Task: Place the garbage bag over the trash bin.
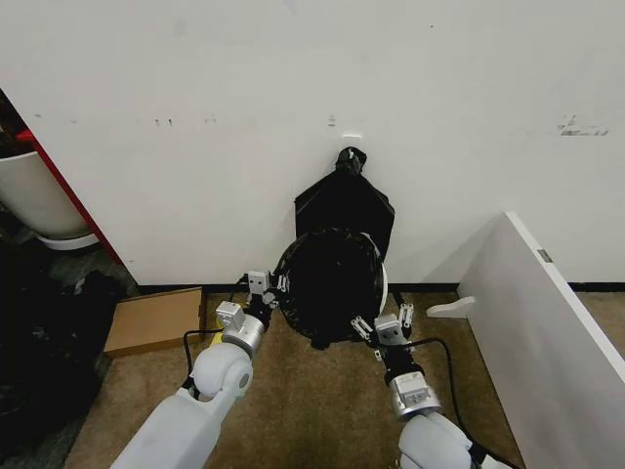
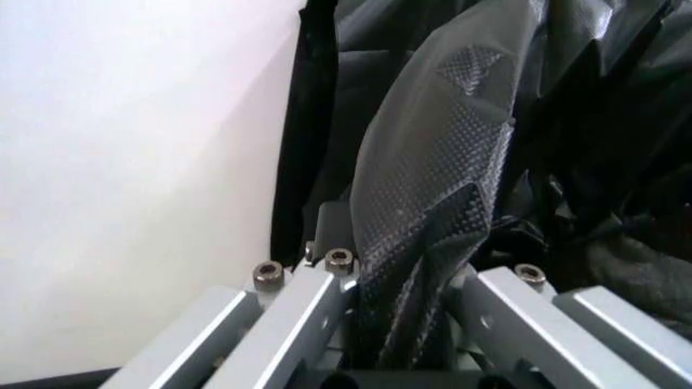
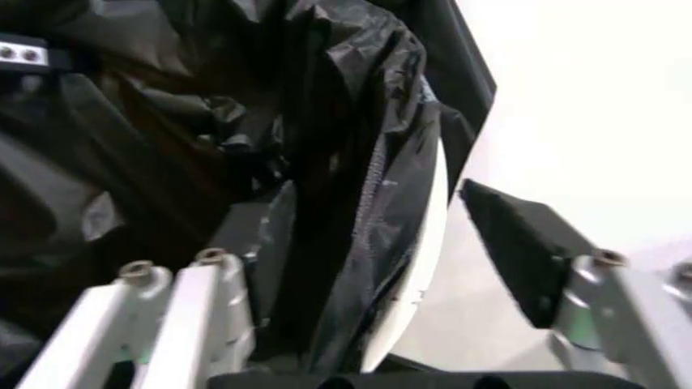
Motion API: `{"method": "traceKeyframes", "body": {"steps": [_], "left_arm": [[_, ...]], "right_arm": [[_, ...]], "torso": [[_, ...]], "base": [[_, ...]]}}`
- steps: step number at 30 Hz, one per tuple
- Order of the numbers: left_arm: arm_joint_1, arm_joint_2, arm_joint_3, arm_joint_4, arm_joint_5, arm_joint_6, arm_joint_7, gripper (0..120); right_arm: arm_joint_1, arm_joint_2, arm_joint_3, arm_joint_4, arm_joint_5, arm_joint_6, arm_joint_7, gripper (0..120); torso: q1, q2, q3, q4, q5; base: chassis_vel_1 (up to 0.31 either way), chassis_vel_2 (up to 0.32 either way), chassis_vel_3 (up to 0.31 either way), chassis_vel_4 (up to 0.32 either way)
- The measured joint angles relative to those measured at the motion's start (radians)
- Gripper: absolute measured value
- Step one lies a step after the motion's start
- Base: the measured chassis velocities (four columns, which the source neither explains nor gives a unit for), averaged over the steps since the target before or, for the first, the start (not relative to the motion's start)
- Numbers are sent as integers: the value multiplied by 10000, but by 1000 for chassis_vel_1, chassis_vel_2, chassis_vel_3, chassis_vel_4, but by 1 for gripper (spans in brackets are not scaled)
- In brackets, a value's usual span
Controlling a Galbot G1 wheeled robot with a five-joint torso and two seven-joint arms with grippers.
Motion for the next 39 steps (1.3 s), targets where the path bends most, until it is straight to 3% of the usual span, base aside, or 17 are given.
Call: {"method": "traceKeyframes", "body": {"steps": [10, 11, 15, 30, 33, 39], "left_arm": [[12, -44, 9, -15, 11, 28, -10, 3], [19, -33, 4, -43, 11, 29, -11, 3], [43, -1, -4, -62, 10, 31, -11, 3], [137, 130, -81, -216, -15, 35, 4, 3], [178, 176, -146, -313, -63, 35, 41, 3], [235, 260, -244, -583, -273, 29, 98, 3]], "right_arm": [[12, 127, 86, -170, -108, -287, 263, 19], [-9, 167, 134, -182, -134, -248, 264, 11], [-63, 218, 211, -187, -147, -120, 239, 0], [-177, 350, 884, -373, 451, 563, -83, 0], [-42, 399, 1210, -587, 1269, 1269, -370, 0], [286, 476, 1558, -1298, 4304, 3333, -1635, 0]], "torso": [[0, 0, 0, 0, 0], [0, 0, 0, -1, 0], [0, 0, 0, 0, 0], [0, 2, 0, 0, 0], [0, 2, 0, 0, 0], [0, 1, 0, 0, 0]], "base": [[0, 0, 0, 0], [0, 0, 0, 0], [0, 0, 0, 0], [0, 0, 0, 0], [0, 0, 0, 0], [0, 0, 0, 0]]}}
